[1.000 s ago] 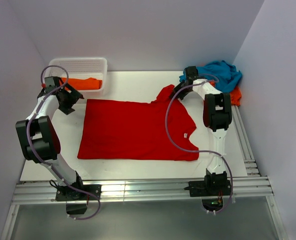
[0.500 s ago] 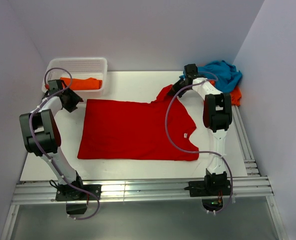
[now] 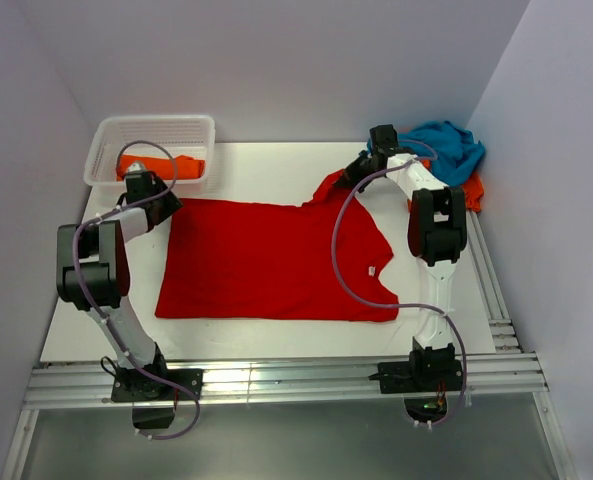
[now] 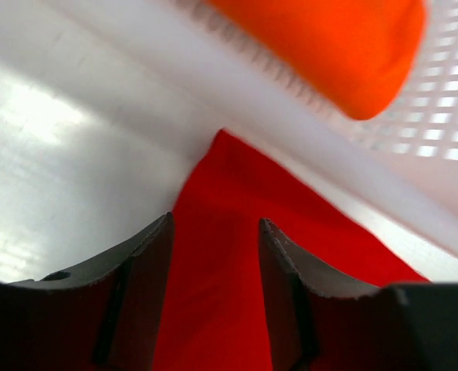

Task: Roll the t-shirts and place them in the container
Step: Fold the tshirt

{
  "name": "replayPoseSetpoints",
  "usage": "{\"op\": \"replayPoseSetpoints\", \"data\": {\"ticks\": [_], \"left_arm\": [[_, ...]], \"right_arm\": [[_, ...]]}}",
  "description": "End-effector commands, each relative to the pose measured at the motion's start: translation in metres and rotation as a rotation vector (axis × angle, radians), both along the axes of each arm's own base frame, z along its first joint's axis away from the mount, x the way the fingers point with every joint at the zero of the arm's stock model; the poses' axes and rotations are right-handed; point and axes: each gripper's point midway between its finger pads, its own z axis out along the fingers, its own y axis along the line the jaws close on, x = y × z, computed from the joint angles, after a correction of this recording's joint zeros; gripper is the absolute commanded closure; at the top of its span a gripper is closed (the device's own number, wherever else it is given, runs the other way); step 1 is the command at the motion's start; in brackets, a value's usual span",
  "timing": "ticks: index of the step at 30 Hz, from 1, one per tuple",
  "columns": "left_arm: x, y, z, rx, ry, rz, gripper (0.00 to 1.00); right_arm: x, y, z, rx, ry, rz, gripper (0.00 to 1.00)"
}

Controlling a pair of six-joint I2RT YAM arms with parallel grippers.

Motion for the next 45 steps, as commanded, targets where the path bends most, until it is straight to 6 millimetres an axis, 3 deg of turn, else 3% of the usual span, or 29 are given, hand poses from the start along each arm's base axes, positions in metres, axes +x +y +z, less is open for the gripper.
{"op": "replayPoseSetpoints", "data": {"ticks": [1, 4, 10, 22, 25, 30, 36, 37, 40, 42, 45], "left_arm": [[0.033, 0.008, 0.044, 0.108, -0.173, 0.002, 0.47], [0.041, 0.009, 0.05, 0.128, -0.199, 0.0, 0.47], [0.057, 0.01, 0.036, 0.19, -0.112, -0.056, 0.52], [0.047, 0.0, 0.01, 0.297, -0.003, -0.118, 0.55], [0.054, -0.005, 0.006, 0.297, 0.008, -0.151, 0.66], [0.049, -0.003, -0.017, 0.293, 0.134, -0.146, 0.71], [0.036, 0.006, -0.027, 0.32, 0.207, -0.102, 0.66], [0.035, -0.006, -0.026, 0.323, 0.2, -0.123, 0.61], [0.029, -0.006, -0.023, 0.327, 0.189, -0.129, 0.49], [0.026, -0.008, -0.025, 0.327, 0.192, -0.149, 0.49], [0.022, -0.01, -0.037, 0.321, 0.238, -0.165, 0.61]], "right_arm": [[0.005, 0.007, 0.063, 0.029, -0.129, 0.023, 1.0], [0.004, 0.008, 0.064, 0.036, -0.129, 0.025, 1.0], [0.003, 0.008, 0.071, 0.04, -0.141, 0.026, 1.0], [0.004, 0.01, 0.08, 0.056, -0.151, 0.032, 1.0], [0.002, 0.01, 0.083, 0.055, -0.154, 0.036, 1.0], [0.002, 0.011, 0.091, 0.059, -0.163, 0.035, 1.0], [0.001, 0.011, 0.095, 0.066, -0.167, 0.038, 1.0], [0.0, 0.011, 0.094, 0.067, -0.163, 0.038, 1.0], [-0.002, 0.011, 0.093, 0.071, -0.161, 0.038, 1.0], [-0.003, 0.011, 0.091, 0.07, -0.158, 0.039, 1.0], [-0.003, 0.012, 0.09, 0.072, -0.157, 0.041, 1.0]]}}
